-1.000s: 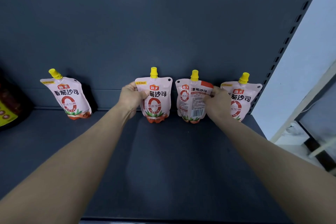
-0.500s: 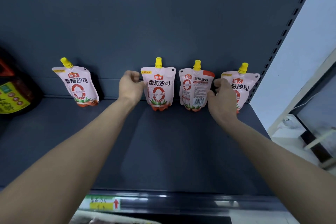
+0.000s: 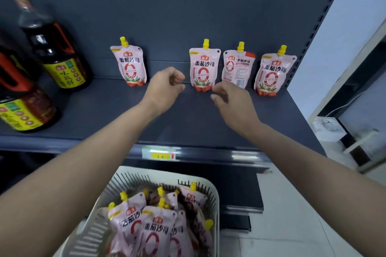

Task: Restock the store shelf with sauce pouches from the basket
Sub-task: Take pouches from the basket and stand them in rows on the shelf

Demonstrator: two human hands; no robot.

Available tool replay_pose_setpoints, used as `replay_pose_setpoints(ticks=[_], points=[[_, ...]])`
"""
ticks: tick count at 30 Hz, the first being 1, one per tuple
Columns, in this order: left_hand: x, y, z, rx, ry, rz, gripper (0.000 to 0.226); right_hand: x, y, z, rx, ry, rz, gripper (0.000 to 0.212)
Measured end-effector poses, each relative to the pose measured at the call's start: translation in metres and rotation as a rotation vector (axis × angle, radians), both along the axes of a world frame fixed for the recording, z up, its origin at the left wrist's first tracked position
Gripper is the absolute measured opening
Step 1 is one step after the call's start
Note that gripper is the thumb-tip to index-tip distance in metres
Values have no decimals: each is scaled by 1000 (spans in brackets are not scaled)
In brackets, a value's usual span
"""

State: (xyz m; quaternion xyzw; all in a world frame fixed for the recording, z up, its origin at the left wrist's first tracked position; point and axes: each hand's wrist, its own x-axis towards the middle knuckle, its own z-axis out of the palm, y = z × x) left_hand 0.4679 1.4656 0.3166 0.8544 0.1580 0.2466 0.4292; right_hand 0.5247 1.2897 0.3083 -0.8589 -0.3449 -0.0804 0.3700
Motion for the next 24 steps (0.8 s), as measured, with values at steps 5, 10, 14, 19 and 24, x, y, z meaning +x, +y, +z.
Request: replay_pose_setpoints(ticks=[5,10,14,19,24], points=[[-68,-6,-23,30,175,-19,15,-66,1,-26,-138,84,98,18],[-132,-10,-79,10,461,-26,24,-124,-3,-77,-425,267,182,23],[-181,-7,-121,-28,645,-45,21,-148,-8,-126,-614,361,207,27],[-217,-6,-164,-115,838,-20,27,-169,-4,-158,-760,397,210,23],[-232,-17,-202,-199,963,-52,39,-174,-8,-194,-842,499,190,29]])
